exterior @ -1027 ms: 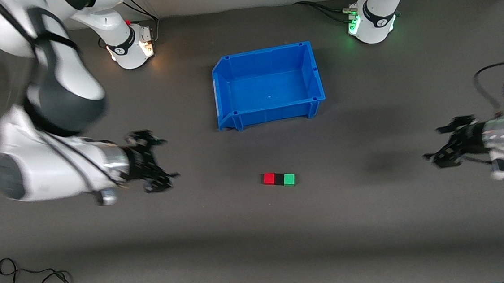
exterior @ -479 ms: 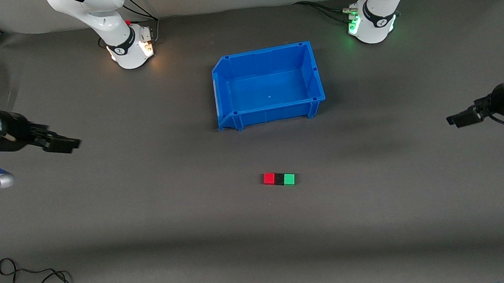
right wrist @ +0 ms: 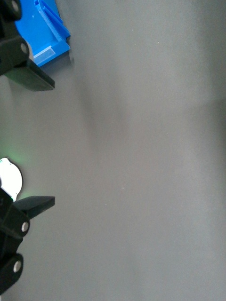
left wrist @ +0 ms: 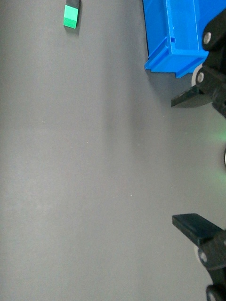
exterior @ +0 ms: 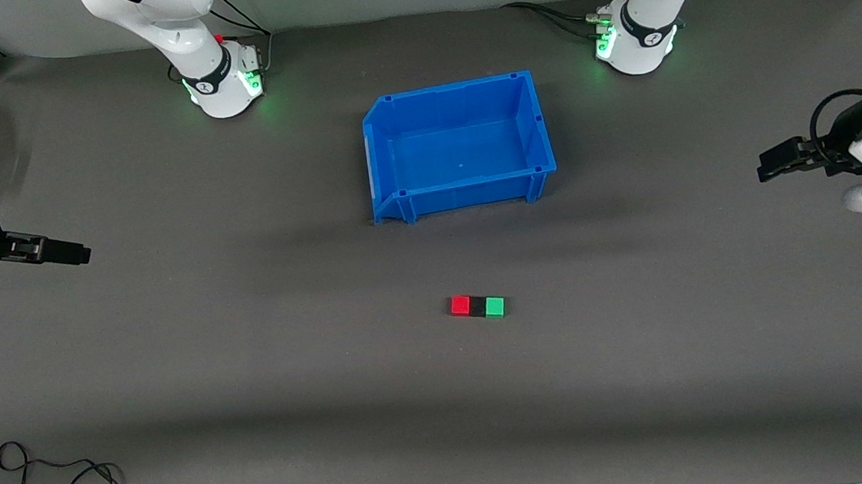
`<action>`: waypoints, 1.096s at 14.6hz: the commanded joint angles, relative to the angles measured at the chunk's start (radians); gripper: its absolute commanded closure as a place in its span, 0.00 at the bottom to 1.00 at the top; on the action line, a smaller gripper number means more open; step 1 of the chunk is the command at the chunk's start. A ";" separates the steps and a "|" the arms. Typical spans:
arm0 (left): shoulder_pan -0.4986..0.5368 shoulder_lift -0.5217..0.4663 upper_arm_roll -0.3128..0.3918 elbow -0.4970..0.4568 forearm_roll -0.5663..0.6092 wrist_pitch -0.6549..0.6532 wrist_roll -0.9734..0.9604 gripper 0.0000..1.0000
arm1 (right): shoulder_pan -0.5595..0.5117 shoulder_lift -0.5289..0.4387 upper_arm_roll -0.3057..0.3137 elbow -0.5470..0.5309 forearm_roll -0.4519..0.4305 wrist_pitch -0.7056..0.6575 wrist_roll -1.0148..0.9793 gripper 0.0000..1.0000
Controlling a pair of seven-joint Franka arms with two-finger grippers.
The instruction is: Attach green and red cubes to black cube
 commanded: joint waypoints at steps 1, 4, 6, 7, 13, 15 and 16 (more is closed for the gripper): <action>-0.027 -0.069 0.004 -0.076 0.031 0.067 0.027 0.00 | 0.005 -0.061 0.000 -0.097 -0.022 0.061 -0.032 0.02; -0.029 -0.110 0.004 -0.138 0.030 0.128 0.027 0.00 | -0.006 -0.136 -0.013 -0.216 -0.019 0.159 -0.102 0.02; -0.026 -0.104 0.005 -0.129 0.030 0.105 0.031 0.00 | -0.007 -0.176 -0.030 -0.279 -0.017 0.209 -0.153 0.02; -0.024 -0.098 0.005 -0.121 0.030 0.089 0.031 0.00 | -0.006 -0.195 -0.039 -0.308 -0.016 0.230 -0.162 0.02; -0.027 -0.061 0.007 -0.057 0.033 0.084 0.083 0.00 | 0.087 -0.474 -0.176 -0.750 0.039 0.526 -0.244 0.02; -0.024 -0.043 0.005 -0.032 0.031 0.081 0.082 0.00 | 0.177 -0.462 -0.280 -0.743 0.039 0.537 -0.245 0.02; -0.024 -0.041 0.005 -0.034 0.030 0.081 0.071 0.00 | 0.174 -0.448 -0.280 -0.718 0.039 0.529 -0.244 0.02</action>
